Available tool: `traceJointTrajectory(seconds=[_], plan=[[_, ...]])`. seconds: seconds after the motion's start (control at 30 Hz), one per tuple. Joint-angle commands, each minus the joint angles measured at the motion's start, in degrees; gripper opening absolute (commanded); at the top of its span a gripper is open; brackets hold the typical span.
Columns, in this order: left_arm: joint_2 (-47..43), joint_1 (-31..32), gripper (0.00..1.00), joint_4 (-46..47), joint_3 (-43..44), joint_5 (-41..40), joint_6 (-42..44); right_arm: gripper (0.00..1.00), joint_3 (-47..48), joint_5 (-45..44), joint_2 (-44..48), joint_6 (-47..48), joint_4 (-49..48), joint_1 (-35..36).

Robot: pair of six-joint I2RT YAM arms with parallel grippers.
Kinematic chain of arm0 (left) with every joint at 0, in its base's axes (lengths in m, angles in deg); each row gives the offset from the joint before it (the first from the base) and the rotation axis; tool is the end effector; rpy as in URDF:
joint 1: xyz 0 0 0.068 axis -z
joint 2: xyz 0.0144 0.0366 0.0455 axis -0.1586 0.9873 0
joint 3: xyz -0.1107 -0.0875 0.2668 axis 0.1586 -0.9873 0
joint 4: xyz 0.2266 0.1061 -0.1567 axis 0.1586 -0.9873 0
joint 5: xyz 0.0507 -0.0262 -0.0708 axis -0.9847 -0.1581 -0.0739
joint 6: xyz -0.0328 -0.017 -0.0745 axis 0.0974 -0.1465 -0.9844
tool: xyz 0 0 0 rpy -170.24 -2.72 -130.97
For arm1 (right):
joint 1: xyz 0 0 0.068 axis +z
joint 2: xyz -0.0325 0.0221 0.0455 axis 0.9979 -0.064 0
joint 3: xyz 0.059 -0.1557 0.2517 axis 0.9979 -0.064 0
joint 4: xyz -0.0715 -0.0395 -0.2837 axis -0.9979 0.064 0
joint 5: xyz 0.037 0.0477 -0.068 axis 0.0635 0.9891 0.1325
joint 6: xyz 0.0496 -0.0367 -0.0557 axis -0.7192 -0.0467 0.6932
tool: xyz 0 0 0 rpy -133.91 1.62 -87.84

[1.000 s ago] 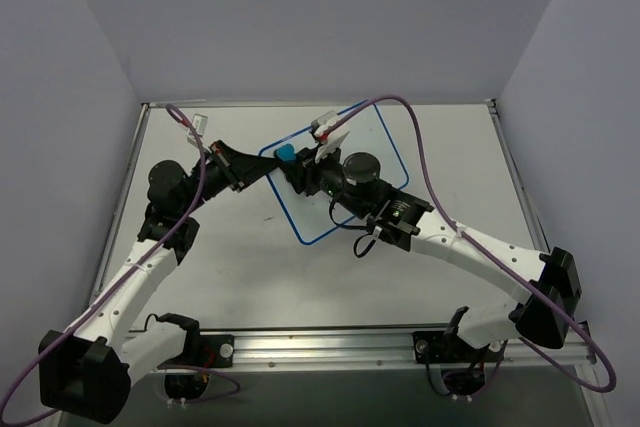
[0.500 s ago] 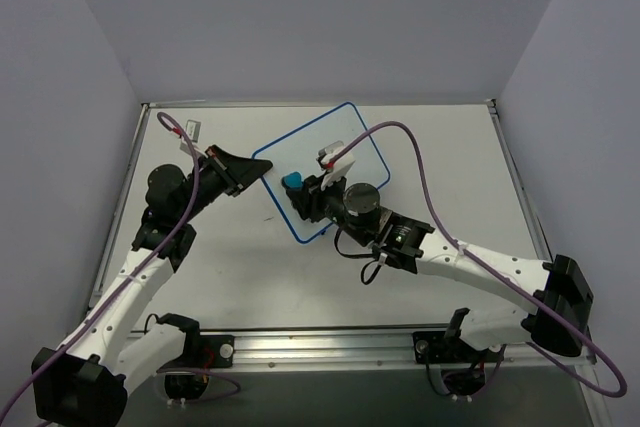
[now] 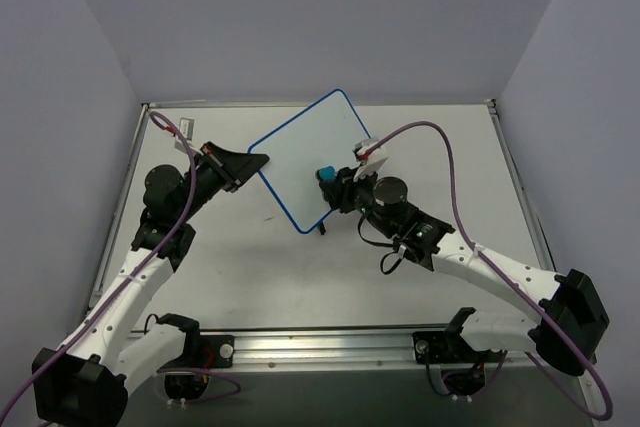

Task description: Erase the whiteboard

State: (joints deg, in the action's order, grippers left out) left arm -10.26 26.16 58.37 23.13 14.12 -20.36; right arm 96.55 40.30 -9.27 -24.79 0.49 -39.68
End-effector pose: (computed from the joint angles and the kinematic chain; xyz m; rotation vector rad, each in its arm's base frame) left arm 0.2577 -0.1091 0.3704 -0.2562 1.6195 -1.3719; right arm 0.2370 0.2412 0.3401 -0.3282 1.5140 0.8131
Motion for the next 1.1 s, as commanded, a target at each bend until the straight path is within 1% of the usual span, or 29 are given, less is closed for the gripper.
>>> traceJointTrajectory(seconds=[0.0,0.03,0.07,0.1,0.17,0.3,0.37,0.43,0.5,0.53,0.6,0.63,0.7,0.73,0.8,0.87,0.9,0.97,1.07], plan=[[-4.3,0.5,0.02,16.9,3.2,4.4,-9.6,0.12,-3.1,3.9,-2.6,-0.2,-0.3,-5.8],[-4.4,0.5,0.02,17.2,3.1,4.4,-10.3,0.12,-3.6,8.5,-3.0,-0.9,-1.8,-7.7],[-4.5,0.3,0.02,17.5,3.0,5.1,-10.5,0.12,-4.3,10.1,-3.5,-2.1,-4.9,-11.1],[-4.6,0.3,0.02,17.7,3.0,5.4,-10.9,0.12,-4.7,11.1,-3.8,-2.2,-6.3,-12.5],[-4.8,0.0,0.02,17.8,2.9,5.8,-11.6,0.12,-4.0,12.7,-5.0,-1.8,-6.6,-15.3],[-4.9,-0.6,0.02,17.6,2.9,6.8,-11.8,0.12,0.4,14.6,-7.3,0.4,-4.8,-16.8],[-4.8,-0.9,0.02,17.7,2.6,6.6,-11.8,0.12,2.8,15.7,-8.3,1.0,-4.0,-16.7],[-4.5,-1.1,0.02,18.2,2.2,6.8,-11.8,0.11,3.2,18.1,-8.6,0.2,-4.7,-15.6],[-4.1,-1.2,0.02,18.6,2.0,6.9,-11.8,0.11,3.9,18.5,-8.7,0.2,-4.6,-13.8],[-3.9,-1.3,0.02,19.0,2.0,6.9,-11.9,0.11,4.2,17.8,-8.6,0.4,-4.1,-10.9],[-3.6,-1.5,0.02,19.2,1.7,6.7,-11.9,0.11,4.6,17.2,-8.2,0.5,-3.3,-7.6],[-3.5,-1.6,0.02,19.2,1.6,6.5,-11.8,0.11,4.5,16.1,-7.9,0.5,-2.9,-3.8],[-3.1,-1.9,0.02,19.2,1.6,6.2,-11.7,0.11,3.3,14.6,-6.9,0.8,-3.0,-0.1],[-3.1,-2.0,0.02,19.2,1.6,6.2,-11.6,0.11,2.9,12.6,-6.2,0.6,-3.2,3.0],[-2.9,-2.4,0.02,19.2,1.6,6.1,-11.7,0.11,0.9,10.4,-5.3,0.1,-3.5,6.1],[-2.8,-3.0,0.02,19.2,1.4,6.1,-11.8,0.11,-1.2,6.8,-4.2,-0.4,-5.9,10.0],[-2.9,-3.1,0.02,19.3,1.3,6.2,-12.0,0.11,-2.7,5.6,-4.0,-0.5,-6.7,10.9],[-2.8,-3.3,0.02,19.9,1.0,6.1,-12.5,0.11,-3.4,-0.1,-4.0,-0.4,-6.9,11.9],[-2.7,-3.4,0.02,21.2,0.8,6.5,-13.8,0.12,-3.1,-6.3,-4.1,0.1,-5.3,11.4]])
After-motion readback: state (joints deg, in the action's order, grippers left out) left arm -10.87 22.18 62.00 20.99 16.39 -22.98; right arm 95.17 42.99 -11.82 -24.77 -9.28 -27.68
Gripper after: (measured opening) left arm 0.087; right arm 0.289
